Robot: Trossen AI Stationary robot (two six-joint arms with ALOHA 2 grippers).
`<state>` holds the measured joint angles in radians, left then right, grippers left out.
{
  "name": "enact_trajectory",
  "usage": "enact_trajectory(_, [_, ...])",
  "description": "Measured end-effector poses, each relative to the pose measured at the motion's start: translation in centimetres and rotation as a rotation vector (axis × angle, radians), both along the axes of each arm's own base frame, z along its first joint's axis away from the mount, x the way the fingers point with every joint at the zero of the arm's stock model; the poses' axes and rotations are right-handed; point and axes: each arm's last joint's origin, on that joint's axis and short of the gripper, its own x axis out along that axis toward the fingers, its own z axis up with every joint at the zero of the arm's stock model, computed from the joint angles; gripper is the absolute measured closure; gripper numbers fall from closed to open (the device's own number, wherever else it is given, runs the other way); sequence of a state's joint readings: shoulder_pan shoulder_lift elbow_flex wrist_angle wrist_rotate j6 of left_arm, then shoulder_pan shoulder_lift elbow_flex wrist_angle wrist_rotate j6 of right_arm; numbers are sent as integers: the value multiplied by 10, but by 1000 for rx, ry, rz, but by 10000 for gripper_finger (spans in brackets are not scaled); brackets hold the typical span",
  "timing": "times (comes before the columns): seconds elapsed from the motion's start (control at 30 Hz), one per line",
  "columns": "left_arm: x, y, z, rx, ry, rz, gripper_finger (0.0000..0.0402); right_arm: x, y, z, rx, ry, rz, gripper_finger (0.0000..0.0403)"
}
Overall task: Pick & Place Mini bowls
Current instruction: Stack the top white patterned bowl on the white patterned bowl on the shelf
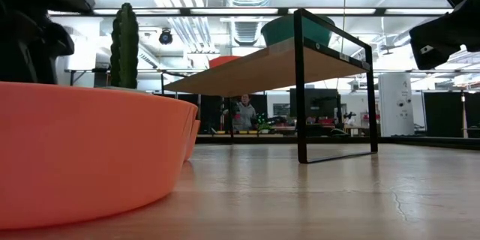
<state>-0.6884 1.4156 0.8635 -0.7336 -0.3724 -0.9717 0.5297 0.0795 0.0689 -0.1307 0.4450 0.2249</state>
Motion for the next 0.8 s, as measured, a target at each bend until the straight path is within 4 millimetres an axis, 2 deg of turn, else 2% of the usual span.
enact_trajectory(0.4, [4,-4,-17,8,59,67,227,0,0,0,0,0,0,394])
enact_trajectory(0.8, [1,-1,-8,-4,42,63,227,0,0,0,0,0,0,394])
